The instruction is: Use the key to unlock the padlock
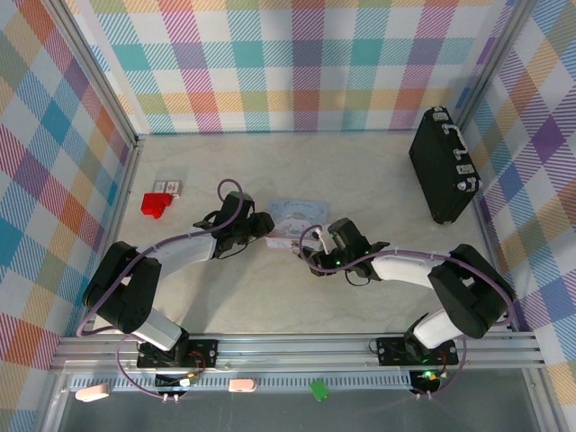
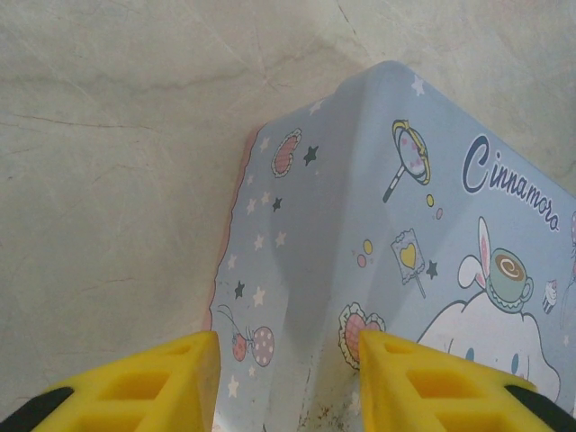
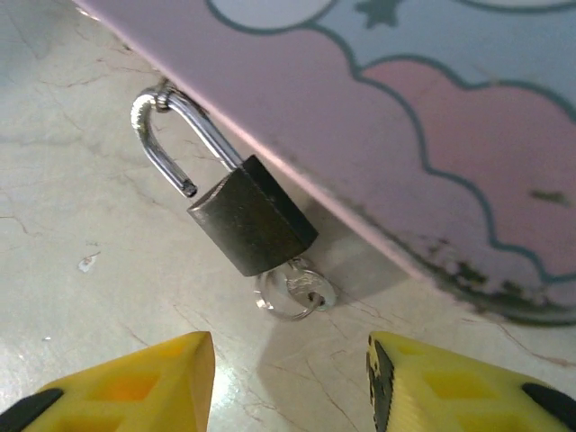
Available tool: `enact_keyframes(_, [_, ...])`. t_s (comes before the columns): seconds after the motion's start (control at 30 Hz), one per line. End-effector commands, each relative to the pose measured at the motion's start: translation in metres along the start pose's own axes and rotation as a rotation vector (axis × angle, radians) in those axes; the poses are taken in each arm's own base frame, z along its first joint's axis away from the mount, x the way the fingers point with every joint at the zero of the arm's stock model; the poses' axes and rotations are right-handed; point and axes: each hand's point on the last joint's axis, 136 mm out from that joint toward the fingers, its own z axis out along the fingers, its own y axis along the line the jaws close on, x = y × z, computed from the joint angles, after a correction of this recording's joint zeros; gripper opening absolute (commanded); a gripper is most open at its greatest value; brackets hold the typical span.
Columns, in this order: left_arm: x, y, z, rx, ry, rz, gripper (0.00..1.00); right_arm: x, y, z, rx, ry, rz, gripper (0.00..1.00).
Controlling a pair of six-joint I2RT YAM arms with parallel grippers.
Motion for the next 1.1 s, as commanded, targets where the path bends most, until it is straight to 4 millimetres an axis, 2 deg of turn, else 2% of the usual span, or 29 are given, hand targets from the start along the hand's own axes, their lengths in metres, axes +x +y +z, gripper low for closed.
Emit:
enact_keyframes(0.0, [0.044, 0.075, 0.004, -0.267, 0.122, -0.018, 0.42, -0.024, 0.015, -0.008, -0.066, -0.075, -0.086, 0.49])
enact_keyframes(0.33, [0.046, 0.079, 0.002, -0.274, 0.117, -0.027, 0.42, -0.039, 0.003, 0.010, 0.004, -0.072, -0.144, 0.52])
enact_keyframes(0.57, [0.048, 0.081, 0.001, -0.276, 0.115, -0.044, 0.42, -0.038, 0.015, 0.026, -0.084, -0.031, -0.162, 0.53])
enact_keyframes(0.67, [0.049, 0.084, 0.000, -0.283, 0.111, -0.059, 0.42, -0.037, 0.012, 0.035, -0.075, -0.012, -0.162, 0.52])
enact_keyframes(0.73, [0.049, 0.085, -0.001, -0.286, 0.106, -0.066, 0.42, -0.038, 0.012, 0.038, -0.074, -0.003, -0.166, 0.48])
enact_keyframes(0.97, [0.051, 0.098, -0.007, -0.338, 0.087, -0.090, 0.42, -0.034, 0.012, 0.039, -0.081, 0.016, -0.158, 0.23])
enact_keyframes(1.07, [0.052, 0.103, -0.008, -0.361, 0.088, -0.095, 0.41, -0.032, 0.011, 0.035, -0.074, 0.001, -0.155, 0.19])
